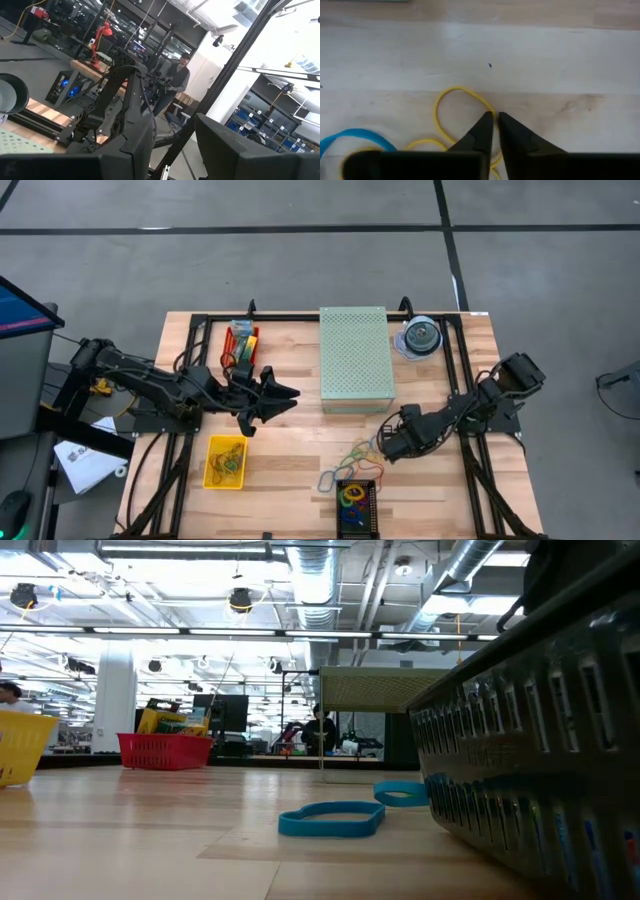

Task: Pick & Place Office Desk Supplies
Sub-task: Put the yellow rubber band into the yellow bin

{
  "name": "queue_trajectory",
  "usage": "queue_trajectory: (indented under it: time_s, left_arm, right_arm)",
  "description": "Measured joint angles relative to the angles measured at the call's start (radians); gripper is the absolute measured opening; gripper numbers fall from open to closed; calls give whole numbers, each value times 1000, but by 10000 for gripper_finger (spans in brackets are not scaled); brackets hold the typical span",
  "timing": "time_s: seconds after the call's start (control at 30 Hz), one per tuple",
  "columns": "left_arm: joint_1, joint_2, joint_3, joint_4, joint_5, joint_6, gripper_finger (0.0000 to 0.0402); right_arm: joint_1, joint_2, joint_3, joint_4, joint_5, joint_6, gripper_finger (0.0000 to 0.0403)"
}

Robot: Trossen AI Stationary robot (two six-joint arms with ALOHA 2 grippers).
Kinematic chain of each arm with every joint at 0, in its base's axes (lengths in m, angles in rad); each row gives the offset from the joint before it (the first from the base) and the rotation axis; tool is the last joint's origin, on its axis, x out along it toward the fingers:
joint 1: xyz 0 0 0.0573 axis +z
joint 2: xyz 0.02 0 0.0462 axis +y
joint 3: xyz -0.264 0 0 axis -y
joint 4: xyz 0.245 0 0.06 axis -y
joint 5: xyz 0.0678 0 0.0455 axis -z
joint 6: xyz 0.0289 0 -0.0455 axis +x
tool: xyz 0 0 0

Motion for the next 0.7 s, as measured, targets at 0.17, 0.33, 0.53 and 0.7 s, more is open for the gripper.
queue_trajectory:
  time_s: [0.17, 0.33, 0.53, 0.7]
  left_arm:
    - [-2, 0, 0, -1, 0, 0, 142]
    - [-2, 0, 0, -9, 2, 0, 142]
    - [-2, 0, 0, -31, 2, 0, 142]
    - [-2, 0, 0, -32, 2, 1, 142]
  right_arm:
    - [17, 4, 15, -21, 13, 18, 5]
    - [47, 5, 101, -150, 68, 35, 2]
    - [106, 3, 291, -378, 188, 114, 1]
    - [137, 3, 474, -545, 318, 136, 1]
